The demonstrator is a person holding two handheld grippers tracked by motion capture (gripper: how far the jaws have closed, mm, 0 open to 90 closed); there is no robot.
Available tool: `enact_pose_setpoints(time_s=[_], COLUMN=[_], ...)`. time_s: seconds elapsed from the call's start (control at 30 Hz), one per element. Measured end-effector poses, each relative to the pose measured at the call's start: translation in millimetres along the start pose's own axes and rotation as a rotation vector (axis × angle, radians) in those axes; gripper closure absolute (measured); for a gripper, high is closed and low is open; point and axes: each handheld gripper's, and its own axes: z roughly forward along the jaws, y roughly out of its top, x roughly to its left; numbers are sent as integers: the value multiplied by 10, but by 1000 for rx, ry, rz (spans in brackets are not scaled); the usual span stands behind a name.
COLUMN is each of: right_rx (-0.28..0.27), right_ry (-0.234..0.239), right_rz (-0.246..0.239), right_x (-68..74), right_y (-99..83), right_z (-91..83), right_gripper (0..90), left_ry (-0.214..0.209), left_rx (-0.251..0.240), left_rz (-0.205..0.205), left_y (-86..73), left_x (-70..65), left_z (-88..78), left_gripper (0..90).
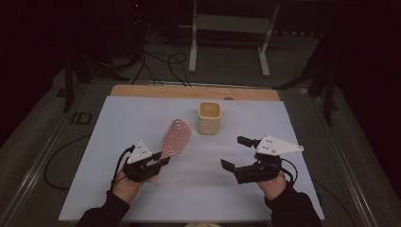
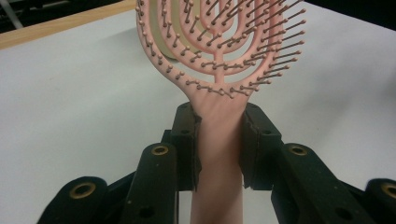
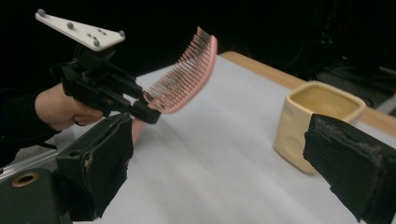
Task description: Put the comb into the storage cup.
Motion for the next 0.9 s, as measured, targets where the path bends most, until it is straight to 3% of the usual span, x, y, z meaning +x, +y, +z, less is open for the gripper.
enact_pose_setpoints(time_s=[0.53,0.9], right_rx=[-9,-5], right_ry=[24,45], right_rz=[-9,36], right_x=[38,27], right_y=[293,427], right_z=[325,651], right_gripper=[84,86], left_ry=[-3,-7], left_rx=[-3,-5], left_rz=[2,5], left_y=[6,6], left_x=[-16,-25], left_z=[2,11], left_gripper=[712,713])
